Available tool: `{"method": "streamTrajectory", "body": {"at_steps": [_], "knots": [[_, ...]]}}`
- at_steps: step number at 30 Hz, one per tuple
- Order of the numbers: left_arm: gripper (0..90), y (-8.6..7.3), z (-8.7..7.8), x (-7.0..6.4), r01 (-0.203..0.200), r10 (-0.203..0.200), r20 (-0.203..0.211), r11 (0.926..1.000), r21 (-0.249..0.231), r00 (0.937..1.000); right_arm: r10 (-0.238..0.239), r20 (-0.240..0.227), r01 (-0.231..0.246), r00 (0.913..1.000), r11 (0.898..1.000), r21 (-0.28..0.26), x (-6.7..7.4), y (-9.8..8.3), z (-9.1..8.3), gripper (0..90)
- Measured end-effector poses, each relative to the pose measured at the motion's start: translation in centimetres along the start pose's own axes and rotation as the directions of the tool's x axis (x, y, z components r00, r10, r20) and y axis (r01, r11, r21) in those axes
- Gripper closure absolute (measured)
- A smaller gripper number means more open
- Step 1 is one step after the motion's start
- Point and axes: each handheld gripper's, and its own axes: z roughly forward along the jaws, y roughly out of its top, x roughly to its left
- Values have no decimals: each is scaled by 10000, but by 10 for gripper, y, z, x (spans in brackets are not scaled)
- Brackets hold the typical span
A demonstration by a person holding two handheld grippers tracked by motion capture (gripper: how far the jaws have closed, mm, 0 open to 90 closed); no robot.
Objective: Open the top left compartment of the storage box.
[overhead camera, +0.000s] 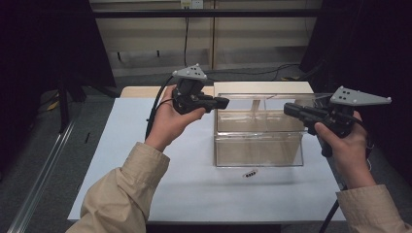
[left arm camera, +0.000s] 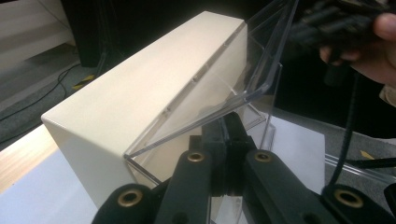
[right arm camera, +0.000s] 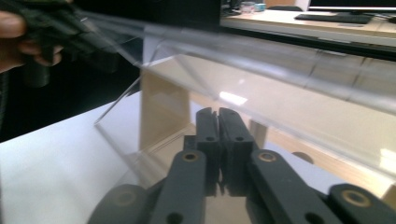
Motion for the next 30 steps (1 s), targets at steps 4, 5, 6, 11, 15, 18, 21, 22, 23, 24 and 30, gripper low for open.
{"method": "streamTrajectory", "body": {"at_steps": [4,5,6,11,15,18,21,22,23,24,30], "knots": [[900,0,1,0,45,-45,35,10000,12,10000,-146,-503,165,9986,9991,389,16,-17,-1,720],[900,0,1,0,22,-22,26,10000,75,10000,-146,-503,165,9986,9991,389,16,-17,-1,720],[900,0,1,0,-1,1,-4,9999,146,10000,-105,-620,136,9980,9986,511,20,-23,-1,675],[900,0,1,-1,22,-22,-51,10000,63,10000,-50,-993,165,9950,9932,1151,40,-55,5,481],[900,1,1,-1,36,-36,-41,10000,88,10000,121,-1302,85,9914,9876,1568,52,-78,11,370],[900,1,1,-1,15,-15,-30,9999,162,10000,84,-1289,192,9916,9772,2113,58,-98,17,296],[900,1,1,-2,18,-17,-61,9999,146,10000,151,-1376,173,9904,9727,2314,61,-110,21,269],[900,1,1,-1,8,-7,-69,9998,175,10000,139,-1366,195,9905,9705,2401,62,-113,22,243],[900,1,1,-1,21,-20,-61,9999,152,10000,139,-1366,195,9905,9705,2401,62,-113,22,243],[900,1,1,-1,19,-18,-54,9999,161,10000,86,-1365,271,9906,9658,2579,64,-120,24,215],[900,1,1,-1,6,-4,-104,9997,235,9999,105,-1395,308,9902,9563,2907,70,-136,27,169]]}}
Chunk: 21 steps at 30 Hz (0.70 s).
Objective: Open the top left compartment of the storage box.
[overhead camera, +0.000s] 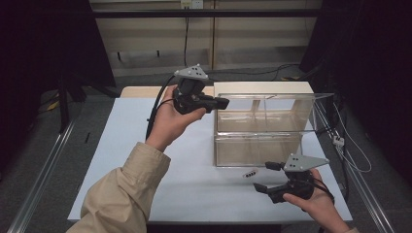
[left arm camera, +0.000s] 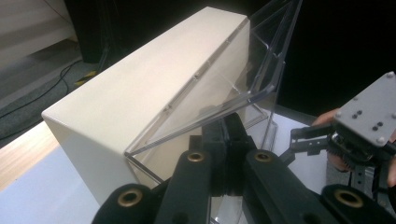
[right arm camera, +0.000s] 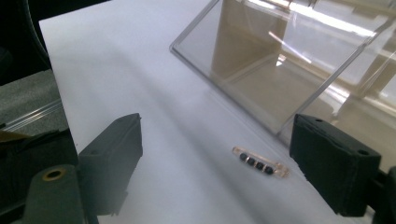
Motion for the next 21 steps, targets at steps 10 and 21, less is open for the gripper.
{"method": "streamTrajectory", "body": {"at_steps": [10,21], "knots": [[900,-1,-1,1,17,-17,-25,10000,-23,10000,117,73,-122,9999,9965,828,0,-25,20,173],[900,-2,-1,1,48,-48,50,10000,-65,10000,-34,589,-58,9983,9879,1549,-13,-41,52,188]]}}
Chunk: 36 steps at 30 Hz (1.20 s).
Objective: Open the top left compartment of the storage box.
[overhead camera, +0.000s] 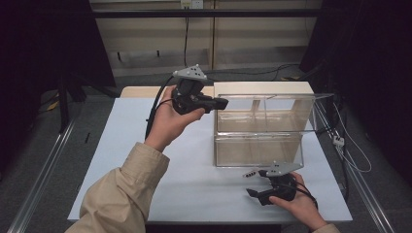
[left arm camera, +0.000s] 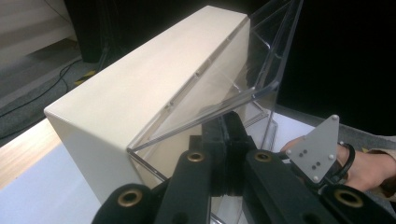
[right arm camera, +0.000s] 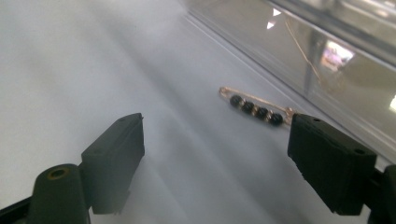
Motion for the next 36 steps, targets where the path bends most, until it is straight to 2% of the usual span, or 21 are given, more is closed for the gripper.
{"method": "streamTrajectory", "body": {"at_steps": [9,15,18,20,23,24,26,28,31,34,36], "knots": [[900,-1,-1,2,-6,6,0,10000,-28,10000,-850,-519,855,9950,9963,66,15,14,18,249],[900,-1,-1,2,17,-17,7,10000,0,10000,-912,-711,909,9933,9958,-63,21,19,24,274],[900,-1,-1,3,3,-3,10,10000,3,10000,-1327,-801,1326,9879,9912,-67,25,24,28,330],[900,-1,-2,3,16,-16,4,10000,26,10000,-1319,-874,1315,9874,9913,-104,26,26,33,374],[900,-1,-2,3,16,-16,17,10000,13,10000,-1627,-674,1640,9844,9864,140,24,27,39,430],[900,-1,-2,3,17,-17,25,10000,13,10000,-1528,-706,1535,9857,9881,46,23,27,38,469],[900,-1,-2,3,6,-6,13,10000,50,10000,-1457,-488,1459,9881,9893,17,21,28,37,541],[900,-2,-1,3,8,-8,10,10000,45,10000,-1145,-564,1137,9918,9934,-179,19,28,35,589],[900,-1,-1,3,4,-3,-5,10000,72,10000,-1245,-233,1242,9919,9922,-131,20,28,35,635],[900,-2,-2,3,19,-19,-5,10000,49,10000,-1017,24,1017,9948,9939,-426,16,28,32,785],[900,-2,-2,3,15,-15,-18,10000,55,10000,-701,402,726,9967,9953,-641,12,27,28,887]]}}
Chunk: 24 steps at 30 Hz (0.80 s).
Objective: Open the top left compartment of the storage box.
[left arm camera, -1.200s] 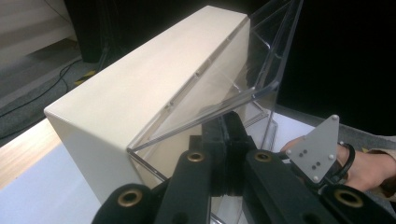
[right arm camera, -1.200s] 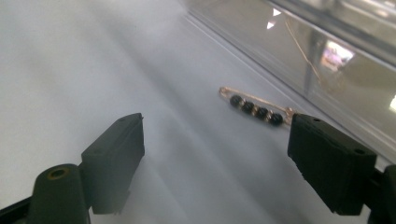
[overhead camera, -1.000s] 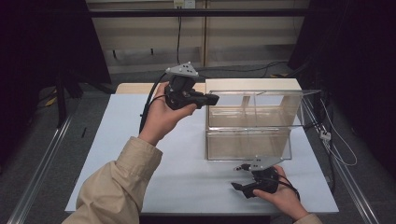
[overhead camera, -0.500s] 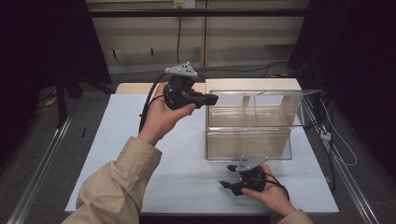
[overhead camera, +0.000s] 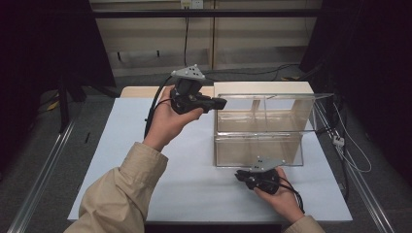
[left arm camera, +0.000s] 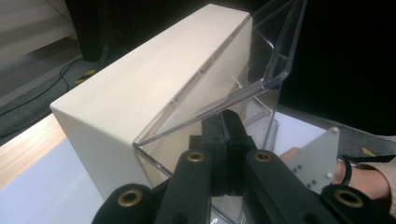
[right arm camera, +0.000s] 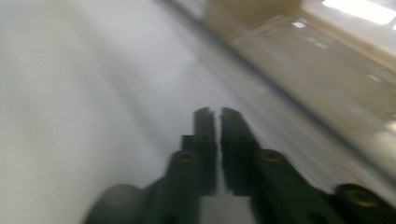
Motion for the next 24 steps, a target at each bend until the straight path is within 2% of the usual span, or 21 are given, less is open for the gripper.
{"method": "streamTrajectory", "body": {"at_steps": [1,2,3,6,9,11,13,16,17,20,21,24], "knots": [[900,0,0,0,-2,2,7,10000,-23,10000,185,85,-184,9998,9998,-92,-2,-1,-1,900],[900,0,0,0,-2,2,2,10000,-19,10000,130,472,-127,9988,9999,-62,-2,-2,-1,900],[900,0,0,0,-8,8,0,10000,-12,10000,22,603,-22,9982,10000,9,-1,-2,-1,900],[900,0,1,0,-19,19,-6,10000,15,10000,-74,815,77,9966,10000,-39,0,-3,0,900],[900,0,2,0,-2,2,-10,10000,3,10000,-395,1028,377,9939,9991,199,1,-4,2,900],[900,0,2,0,-2,2,-5,10000,-20,10000,-428,1003,409,9940,9989,215,1,-4,2,900],[900,0,3,0,0,0,-30,10000,-16,10000,-700,1147,666,9909,9972,327,1,-4,2,900],[900,0,4,0,2,-2,-22,10000,-16,10000,-634,1278,563,9898,9967,585,-1,-8,4,900],[900,0,3,-1,-13,13,-37,10000,3,10000,-367,1212,304,9920,9981,536,-4,-9,4,900],[900,-1,3,0,2,-2,-44,10000,44,10000,-312,1093,246,9935,9978,620,-5,-9,2,900],[900,-1,3,0,9,-9,-29,10000,75,10000,-61,885,6,9961,9981,622,-6,-11,-1,900],[900,-1,3,0,-18,18,-33,9999,102,10000,81,708,-127,9975,9979,638,-5,-14,-6,900]]}}
